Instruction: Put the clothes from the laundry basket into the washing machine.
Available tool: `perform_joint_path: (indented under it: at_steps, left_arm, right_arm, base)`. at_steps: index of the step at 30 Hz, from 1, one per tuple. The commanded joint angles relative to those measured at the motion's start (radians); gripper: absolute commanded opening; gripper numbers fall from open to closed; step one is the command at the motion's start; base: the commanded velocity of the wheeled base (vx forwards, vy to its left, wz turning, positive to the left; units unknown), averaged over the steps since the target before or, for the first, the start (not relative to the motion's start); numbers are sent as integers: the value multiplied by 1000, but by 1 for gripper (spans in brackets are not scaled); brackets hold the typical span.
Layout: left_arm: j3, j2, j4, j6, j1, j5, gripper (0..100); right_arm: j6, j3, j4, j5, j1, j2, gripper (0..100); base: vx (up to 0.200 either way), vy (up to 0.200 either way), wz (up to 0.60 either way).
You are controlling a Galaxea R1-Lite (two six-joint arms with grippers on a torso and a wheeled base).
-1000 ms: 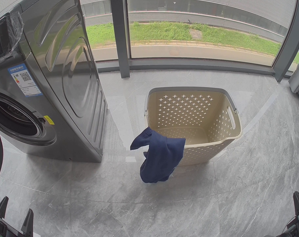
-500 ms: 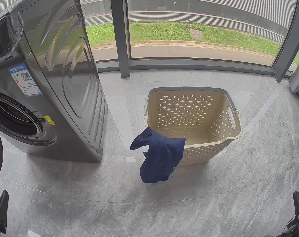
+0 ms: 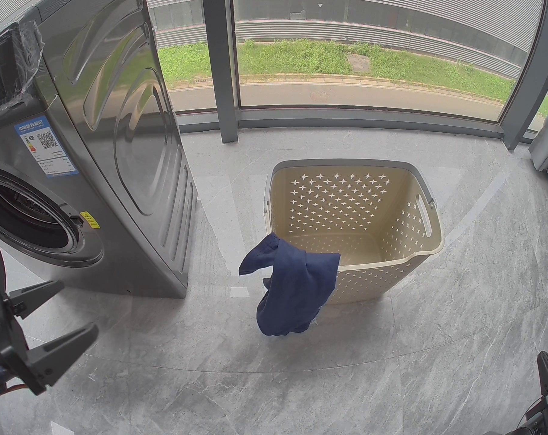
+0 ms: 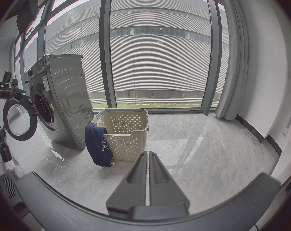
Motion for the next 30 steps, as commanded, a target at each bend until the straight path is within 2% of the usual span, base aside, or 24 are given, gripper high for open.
perform_joint_path:
  at_steps: [1, 5, 15, 22, 29, 30]
  left_arm:
    - [16, 274, -123, -8, -94, -13, 100]
    - [-29, 354, -129, 5, -108, -13, 100]
    - [-154, 549, -141, 9, -148, -5, 100]
    - [-173, 621, -221, 8, -162, 9, 100]
    - [-190, 704, -225, 11, -169, 7, 100]
    - [-193, 713, -228, 11, -169, 7, 100]
  right_arm:
    - [-1, 18, 0, 0, 0, -16, 0]
    - [-1, 18, -2, 0, 0, -16, 0]
    - [-1, 18, 0, 0, 0, -16, 0]
    - [1, 18, 0, -3, 0, -16, 0]
    - [-4, 18, 0, -3, -4, -16, 0]
    - [-4, 18, 0, -3, -4, -16, 100]
  base:
    - [0, 0, 0]
    - [0, 0, 0]
    - [0, 0, 0]
    - [0, 0, 0]
    - [0, 0, 0]
    - [0, 0, 0]
